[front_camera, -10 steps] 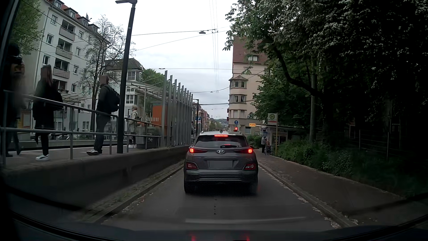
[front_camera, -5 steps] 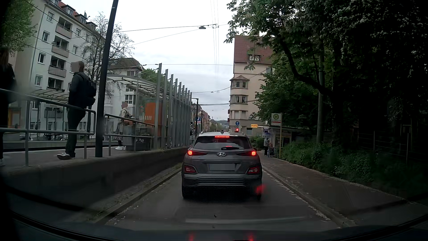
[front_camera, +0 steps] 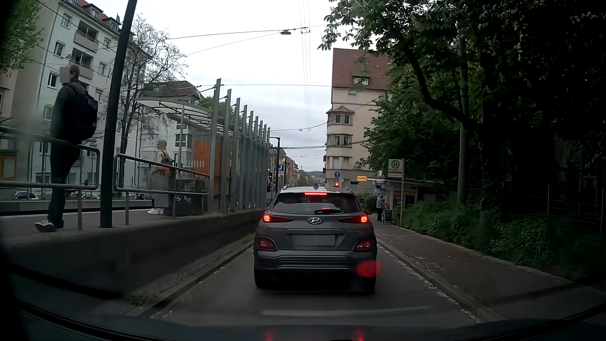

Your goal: Follow the waypoints while adhering to traffic rules and regulations

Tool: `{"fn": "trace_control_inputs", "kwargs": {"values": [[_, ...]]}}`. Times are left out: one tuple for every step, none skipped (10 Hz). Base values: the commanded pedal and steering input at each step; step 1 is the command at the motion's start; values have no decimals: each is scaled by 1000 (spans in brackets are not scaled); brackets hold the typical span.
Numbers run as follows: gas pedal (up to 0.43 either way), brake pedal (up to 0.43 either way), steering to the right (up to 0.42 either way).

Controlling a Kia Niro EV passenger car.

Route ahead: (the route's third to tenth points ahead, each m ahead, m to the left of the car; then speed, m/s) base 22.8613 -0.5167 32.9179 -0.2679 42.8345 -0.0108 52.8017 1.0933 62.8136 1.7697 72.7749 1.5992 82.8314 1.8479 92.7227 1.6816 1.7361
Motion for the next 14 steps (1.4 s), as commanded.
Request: {"fn": "trace_control_inputs", "kwargs": {"values": [[0, 189, -11], [0, 195, -16], [0, 195, -19], [0, 195, -20], [0, 201, -21], [0, 195, -23], [0, 195, -24], [0, 195, -19], [0, 189, -16], [0, 159, -11], [0, 134, -3], [0, 128, 0], [0, 122, 0], [0, 122, 0]]}}
